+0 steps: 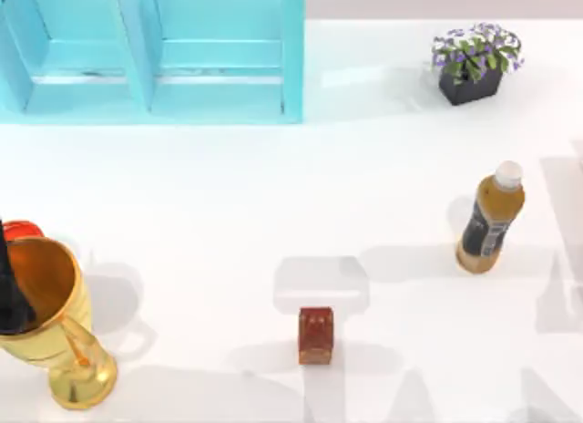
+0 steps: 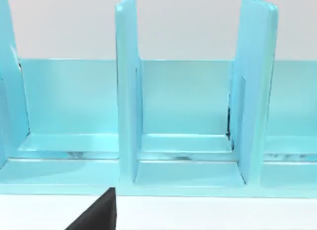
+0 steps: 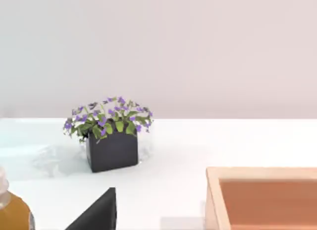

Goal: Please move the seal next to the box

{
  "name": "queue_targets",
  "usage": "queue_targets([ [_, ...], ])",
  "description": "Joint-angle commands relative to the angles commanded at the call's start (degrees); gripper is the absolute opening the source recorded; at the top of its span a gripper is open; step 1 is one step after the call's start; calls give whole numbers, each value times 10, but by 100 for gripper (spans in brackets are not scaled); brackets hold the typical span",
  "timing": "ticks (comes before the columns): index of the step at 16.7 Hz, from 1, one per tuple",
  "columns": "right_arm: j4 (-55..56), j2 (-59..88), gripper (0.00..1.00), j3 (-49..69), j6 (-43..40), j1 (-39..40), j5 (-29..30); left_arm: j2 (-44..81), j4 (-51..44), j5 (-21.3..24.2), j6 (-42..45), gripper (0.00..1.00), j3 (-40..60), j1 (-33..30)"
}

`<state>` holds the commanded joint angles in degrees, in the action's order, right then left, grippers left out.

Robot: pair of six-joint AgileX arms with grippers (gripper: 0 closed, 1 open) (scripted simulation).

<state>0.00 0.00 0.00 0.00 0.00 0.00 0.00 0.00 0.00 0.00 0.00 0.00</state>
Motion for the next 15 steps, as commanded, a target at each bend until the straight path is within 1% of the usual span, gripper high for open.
queue_targets([
  [3, -4, 6, 100, 6, 5, 6, 0, 0, 0, 0, 0, 100, 0, 0],
  [5, -27, 35, 100, 35, 30, 34, 1, 0, 0, 0, 0, 100, 0, 0],
  [7, -66, 90, 100, 88, 70, 79, 2, 0, 0, 0, 0, 100, 0, 0],
  [11, -179, 271, 100, 256, 176, 198, 6, 0, 0, 0, 0, 100, 0, 0],
  [15, -327, 529, 100, 461, 291, 322, 10, 0, 0, 0, 0, 100, 0, 0],
])
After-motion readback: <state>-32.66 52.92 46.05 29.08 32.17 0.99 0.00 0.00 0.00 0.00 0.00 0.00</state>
